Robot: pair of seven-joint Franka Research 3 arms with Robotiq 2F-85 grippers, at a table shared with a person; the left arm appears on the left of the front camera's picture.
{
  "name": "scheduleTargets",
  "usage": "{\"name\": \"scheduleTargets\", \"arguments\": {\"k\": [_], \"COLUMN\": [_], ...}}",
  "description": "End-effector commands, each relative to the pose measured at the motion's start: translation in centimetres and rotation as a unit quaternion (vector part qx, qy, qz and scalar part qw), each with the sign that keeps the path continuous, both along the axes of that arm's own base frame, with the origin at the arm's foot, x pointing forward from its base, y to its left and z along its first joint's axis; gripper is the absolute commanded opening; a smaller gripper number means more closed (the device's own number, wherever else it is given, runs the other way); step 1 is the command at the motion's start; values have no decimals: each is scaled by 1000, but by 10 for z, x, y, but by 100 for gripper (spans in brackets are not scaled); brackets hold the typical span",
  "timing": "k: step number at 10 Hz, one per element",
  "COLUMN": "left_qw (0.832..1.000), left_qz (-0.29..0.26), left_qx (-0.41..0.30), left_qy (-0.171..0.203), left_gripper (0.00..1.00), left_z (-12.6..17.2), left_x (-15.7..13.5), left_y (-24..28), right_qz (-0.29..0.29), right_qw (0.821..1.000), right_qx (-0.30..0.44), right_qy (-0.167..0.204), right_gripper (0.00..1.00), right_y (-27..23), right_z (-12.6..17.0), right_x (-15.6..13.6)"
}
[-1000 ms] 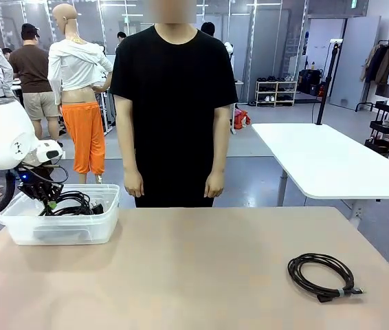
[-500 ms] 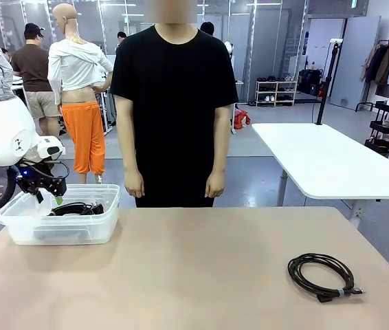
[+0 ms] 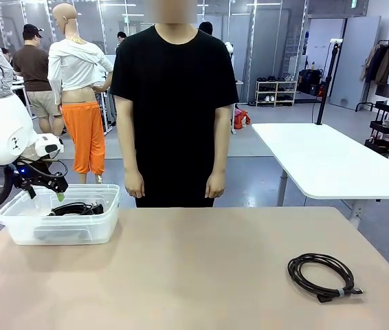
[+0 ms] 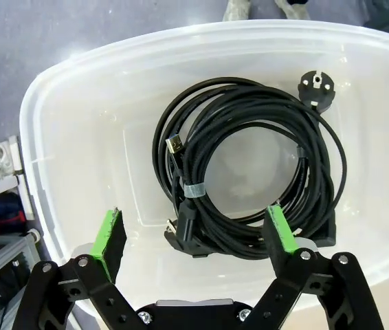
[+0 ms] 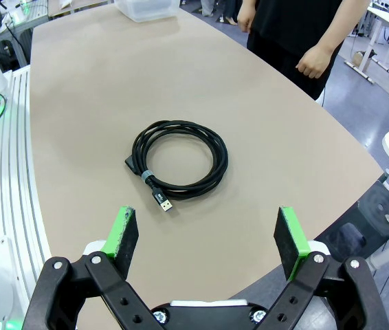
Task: Organize and store the cables.
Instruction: Place the USB Extension Cable into the Organizing box.
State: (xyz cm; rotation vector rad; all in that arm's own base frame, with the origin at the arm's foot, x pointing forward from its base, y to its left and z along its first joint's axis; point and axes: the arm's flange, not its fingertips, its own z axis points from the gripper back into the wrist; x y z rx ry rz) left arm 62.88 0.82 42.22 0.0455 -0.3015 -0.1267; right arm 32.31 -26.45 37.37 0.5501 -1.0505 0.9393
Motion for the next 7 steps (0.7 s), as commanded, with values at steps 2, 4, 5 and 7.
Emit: {"name": "scheduleTargets", "arguments": {"k": [2, 4, 5, 7], "left_qw": [1000, 1000, 1000, 1000], "left_qz": [1, 1, 1, 1], "left_qx": [-8, -8, -8, -8], "left_qy": [6, 6, 6, 6], "left_gripper": [100, 100, 100, 100], "left_z": [-2, -2, -2, -2], "left_x": [1, 1, 1, 1], "left_y": [-1, -1, -1, -1], "right_qz": [-12, -12, -12, -12], "right_qw": [1000, 1000, 1000, 1000], "right_qx": [3, 3, 3, 3], "right_qy": [7, 7, 7, 7], "right_gripper": [100, 100, 100, 100], "right_y": [2, 2, 2, 2], "right_z": [4, 4, 4, 4], "right_x": [1, 1, 1, 1]}}
